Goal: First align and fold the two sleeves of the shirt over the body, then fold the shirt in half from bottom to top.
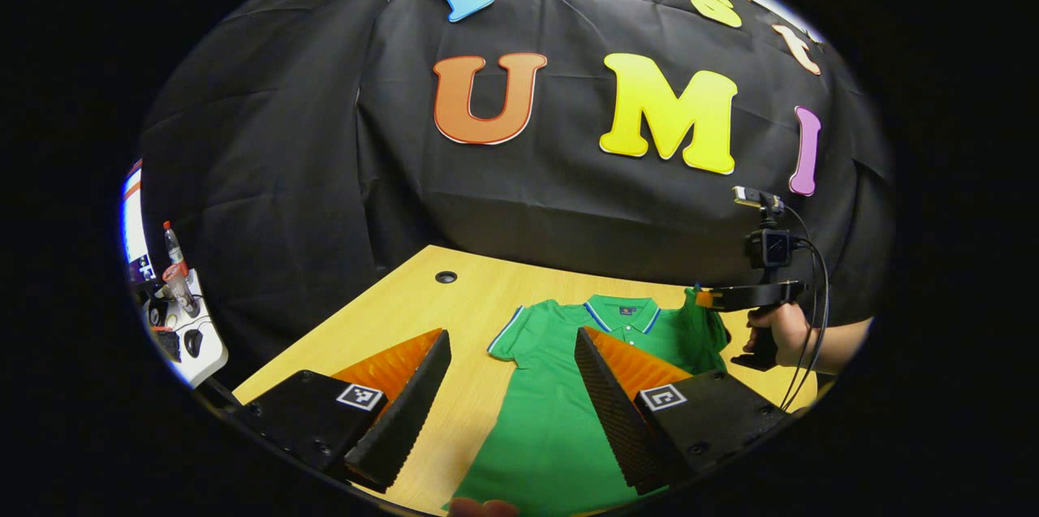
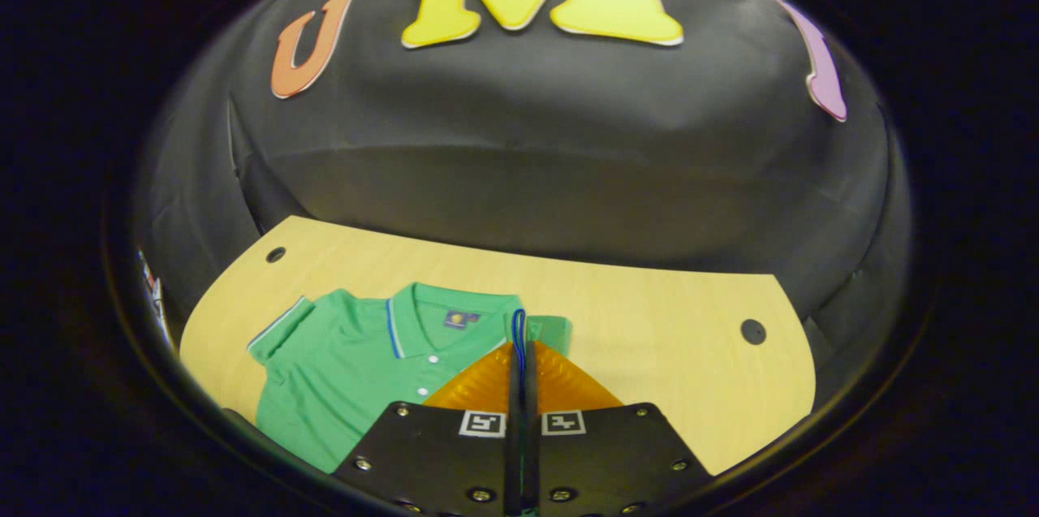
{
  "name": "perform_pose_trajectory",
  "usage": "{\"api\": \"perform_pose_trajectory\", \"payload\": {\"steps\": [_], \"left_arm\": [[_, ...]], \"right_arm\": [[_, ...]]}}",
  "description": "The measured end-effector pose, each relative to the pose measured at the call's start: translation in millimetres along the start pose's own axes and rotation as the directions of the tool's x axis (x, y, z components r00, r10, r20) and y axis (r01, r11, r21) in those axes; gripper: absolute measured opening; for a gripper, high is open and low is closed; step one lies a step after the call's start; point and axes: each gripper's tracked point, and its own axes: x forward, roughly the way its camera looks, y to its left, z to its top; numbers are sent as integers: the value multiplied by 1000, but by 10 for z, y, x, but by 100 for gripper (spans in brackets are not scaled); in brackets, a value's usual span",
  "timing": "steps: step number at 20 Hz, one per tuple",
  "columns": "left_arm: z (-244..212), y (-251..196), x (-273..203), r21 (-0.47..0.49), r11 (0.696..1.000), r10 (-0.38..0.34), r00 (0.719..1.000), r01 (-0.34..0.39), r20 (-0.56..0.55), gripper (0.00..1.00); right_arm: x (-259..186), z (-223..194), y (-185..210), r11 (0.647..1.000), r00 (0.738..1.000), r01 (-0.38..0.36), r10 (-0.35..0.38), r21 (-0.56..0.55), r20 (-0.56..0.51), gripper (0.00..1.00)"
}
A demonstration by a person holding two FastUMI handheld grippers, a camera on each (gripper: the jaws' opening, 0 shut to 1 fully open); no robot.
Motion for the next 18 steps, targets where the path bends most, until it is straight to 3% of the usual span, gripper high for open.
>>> {"api": "perform_pose_trajectory", "payload": {"steps": [3,5,7,12,18], "left_arm": [[-8,199,7,2,1000,13,1000,-13,0,99],[2,296,10,-7,1000,14,1000,-14,-2,99],[9,380,30,-7,1000,5,1000,-5,-2,99],[49,395,173,3,997,-73,997,73,9,99],[162,272,461,86,977,-199,979,195,46,98]], "right_arm": [[160,-145,320,1000,998,-29,29,-4,-60,3],[157,-161,472,997,995,-64,67,44,-69,11],[46,-61,454,996,997,-63,66,65,-39,38],[-518,248,98,996,999,5,-10,84,48,39],[-1620,425,-118,996,981,88,-92,29,169,39]]}}
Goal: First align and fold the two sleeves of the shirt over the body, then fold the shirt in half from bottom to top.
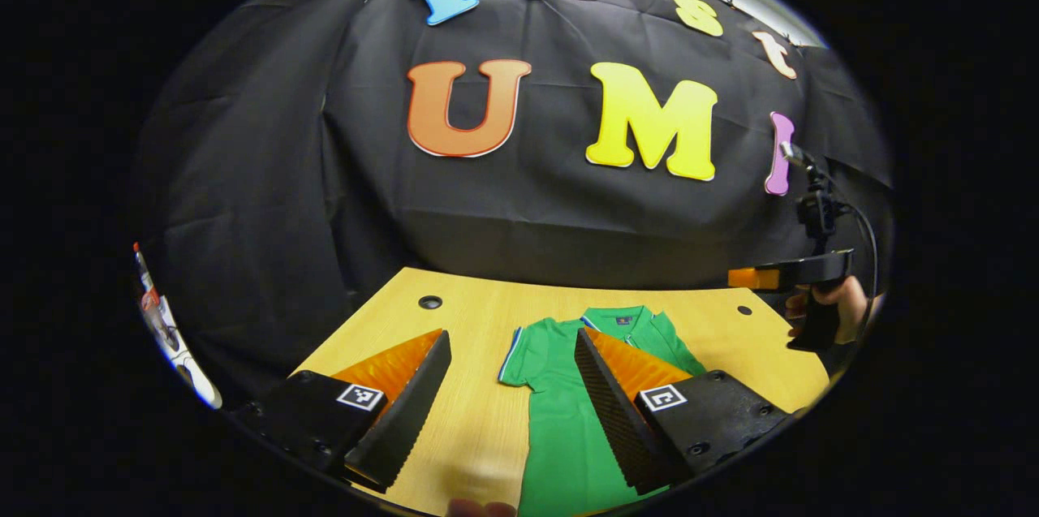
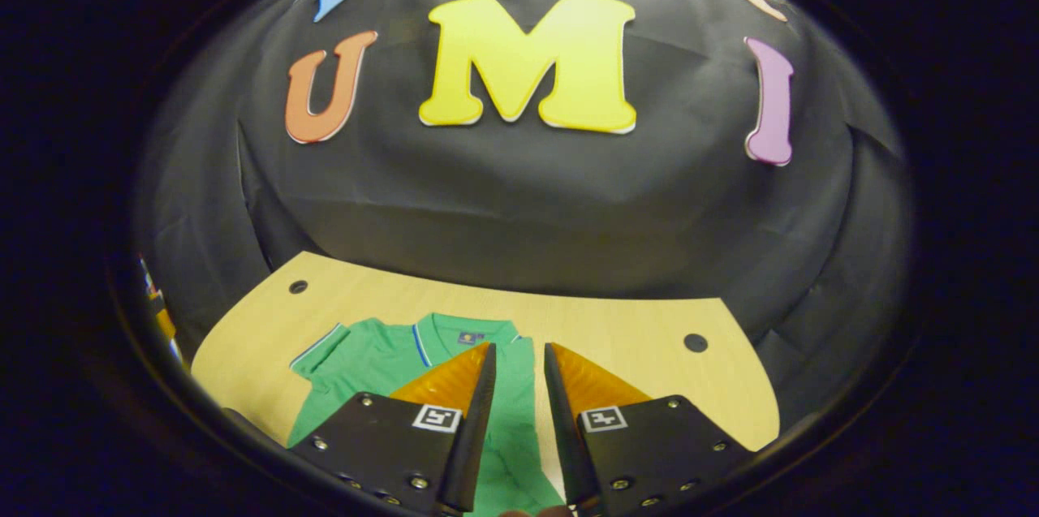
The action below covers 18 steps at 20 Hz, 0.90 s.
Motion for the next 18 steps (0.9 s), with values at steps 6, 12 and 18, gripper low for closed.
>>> {"api": "perform_pose_trajectory", "payload": {"steps": [6,12,18], "left_arm": [[26,-89,447,31,994,-105,994,104,28,98],[-354,-10,979,33,981,-190,981,191,-32,99],[-835,106,1557,40,976,-209,970,215,-122,99]], "right_arm": [[-810,233,-10,999,994,42,-41,-9,99,38],[-1207,303,87,998,990,43,-37,-47,138,39],[-1356,89,73,991,994,44,-31,-129,102,39]]}}
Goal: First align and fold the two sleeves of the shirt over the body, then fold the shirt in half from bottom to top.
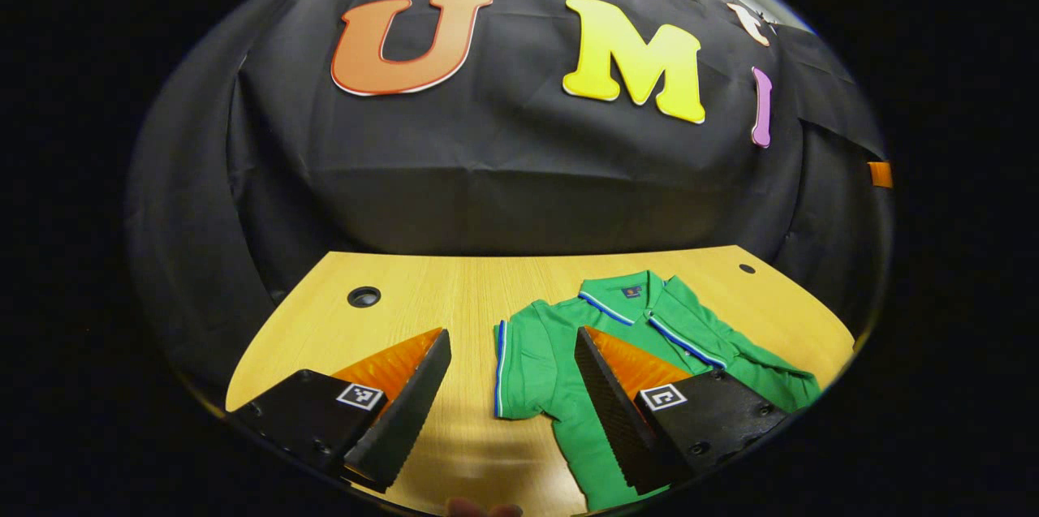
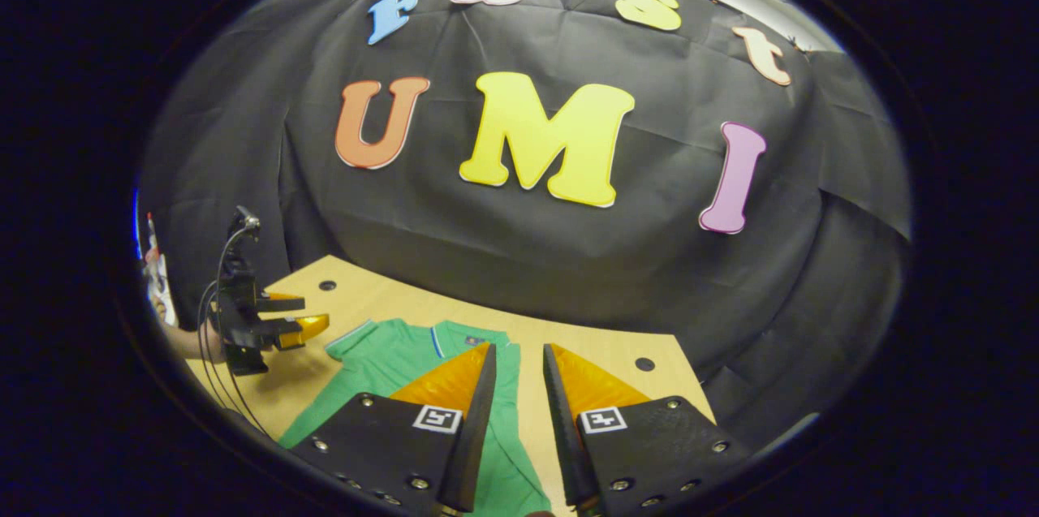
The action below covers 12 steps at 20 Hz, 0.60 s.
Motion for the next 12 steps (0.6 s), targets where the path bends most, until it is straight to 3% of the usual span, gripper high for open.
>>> {"api": "perform_pose_trajectory", "payload": {"steps": [3,6,12], "left_arm": [[-90,-5,318,-45,998,-46,999,46,-13,98],[-167,73,609,-125,992,-34,999,28,-42,98],[-398,96,1014,-72,996,-57,990,48,-126,94]], "right_arm": [[-84,-98,1,1000,1000,3,-3,-3,-22,39],[-84,-155,-19,1000,999,3,-4,-4,-34,39],[-39,-203,-59,999,998,8,-5,53,-56,39]]}}
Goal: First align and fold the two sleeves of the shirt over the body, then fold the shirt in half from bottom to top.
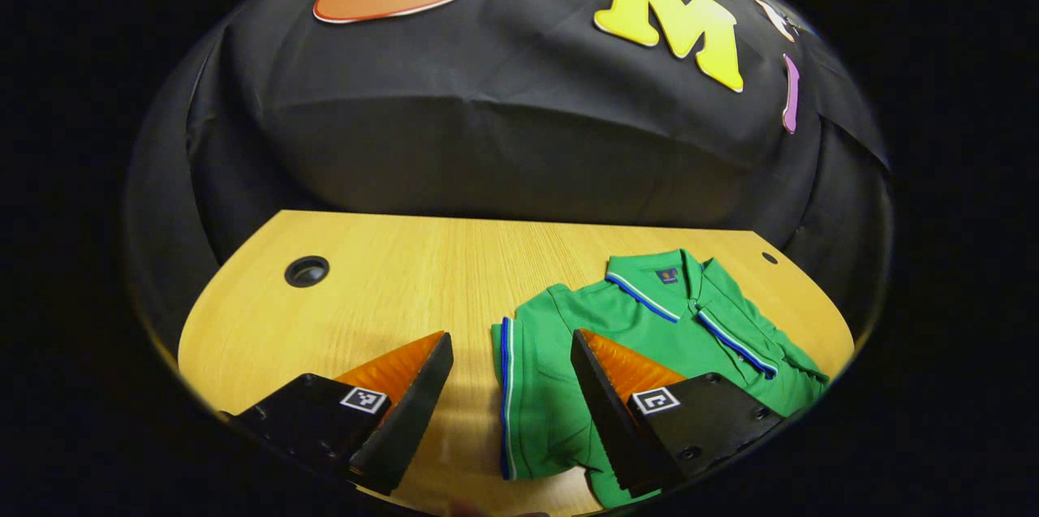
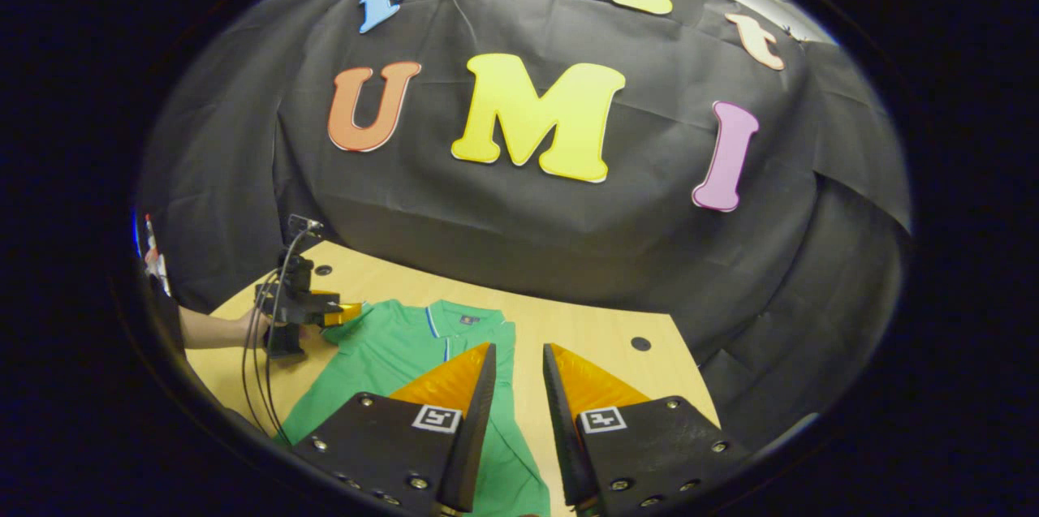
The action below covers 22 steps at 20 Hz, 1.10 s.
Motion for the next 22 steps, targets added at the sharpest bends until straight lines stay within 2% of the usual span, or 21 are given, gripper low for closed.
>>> {"api": "perform_pose_trajectory", "payload": {"steps": [3,6,10,11,12,14,17,20,21,22], "left_arm": [[-124,21,139,10,1000,4,999,-4,-37,87],[-154,17,184,8,1000,-9,999,10,-50,86],[-182,67,225,49,999,0,997,3,-77,76],[-172,79,234,58,998,6,997,-1,-80,69],[-181,96,239,66,998,15,996,-10,-87,65],[-186,128,251,80,996,35,995,-28,-93,40],[-176,94,245,83,996,26,995,-18,-93,28],[-124,9,230,73,997,-19,996,25,-84,13],[-126,-8,229,64,997,-30,996,35,-84,6],[-116,-26,200,51,998,-37,996,41,-83,4]], "right_arm": [[36,-85,-8,1000,1000,-9,10,21,-28,39],[81,-144,-27,999,999,-6,8,39,-44,39],[95,-90,-12,999,1000,-4,5,32,-20,39],[100,-63,-18,1000,1000,-3,3,27,-10,39],[105,-59,-30,1000,1000,2,-2,21,-4,39],[99,-47,-35,1000,1000,8,-8,23,6,38],[90,-61,-48,999,1000,16,-16,32,5,38],[91,-67,-78,999,1000,27,-27,30,6,39],[73,-85,-118,999,999,38,-38,34,8,39],[51,-82,-184,998,999,47,-48,43,14,38]]}}
